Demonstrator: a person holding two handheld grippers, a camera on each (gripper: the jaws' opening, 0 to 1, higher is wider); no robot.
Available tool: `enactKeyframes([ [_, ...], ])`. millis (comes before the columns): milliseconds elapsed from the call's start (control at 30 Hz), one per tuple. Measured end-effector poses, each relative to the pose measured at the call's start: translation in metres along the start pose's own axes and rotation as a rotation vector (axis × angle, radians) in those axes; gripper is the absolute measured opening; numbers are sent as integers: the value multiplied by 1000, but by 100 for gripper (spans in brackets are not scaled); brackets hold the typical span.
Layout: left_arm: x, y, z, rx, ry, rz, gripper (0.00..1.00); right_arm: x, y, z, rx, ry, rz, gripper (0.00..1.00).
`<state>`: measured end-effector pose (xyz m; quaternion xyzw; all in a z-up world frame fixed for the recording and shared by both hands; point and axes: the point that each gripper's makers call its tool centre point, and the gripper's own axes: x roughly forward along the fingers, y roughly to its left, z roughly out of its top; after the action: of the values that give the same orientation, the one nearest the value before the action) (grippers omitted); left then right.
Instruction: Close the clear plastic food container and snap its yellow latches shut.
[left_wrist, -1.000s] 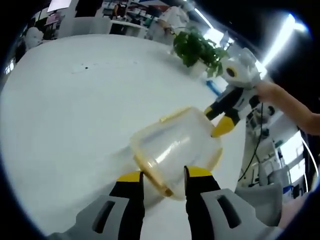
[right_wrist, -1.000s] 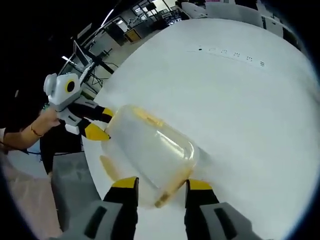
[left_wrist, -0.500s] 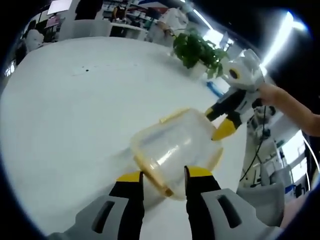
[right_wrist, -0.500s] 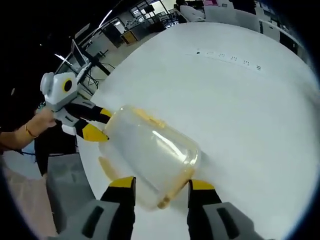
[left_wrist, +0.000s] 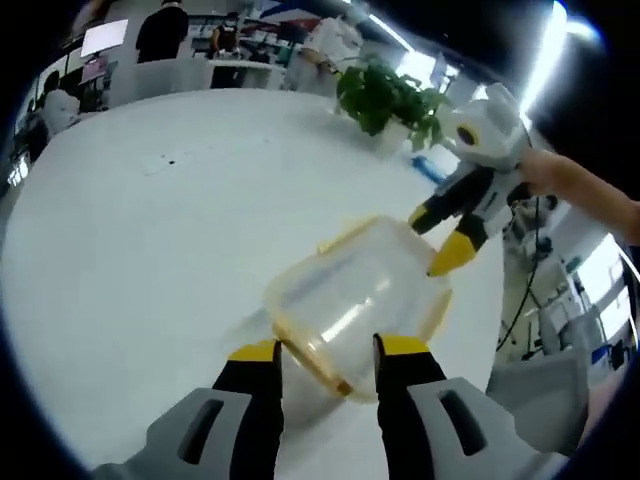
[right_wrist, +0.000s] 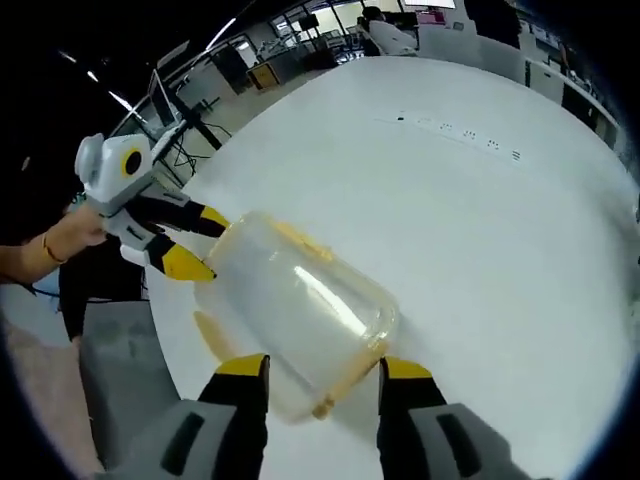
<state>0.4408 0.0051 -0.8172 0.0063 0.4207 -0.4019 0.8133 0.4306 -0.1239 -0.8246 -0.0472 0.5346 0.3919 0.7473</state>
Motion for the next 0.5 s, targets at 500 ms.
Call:
enactKeyframes([
  [500, -8, 5, 2, -1, 13, 39, 50, -6, 11, 6, -59, -43, -26, 53],
])
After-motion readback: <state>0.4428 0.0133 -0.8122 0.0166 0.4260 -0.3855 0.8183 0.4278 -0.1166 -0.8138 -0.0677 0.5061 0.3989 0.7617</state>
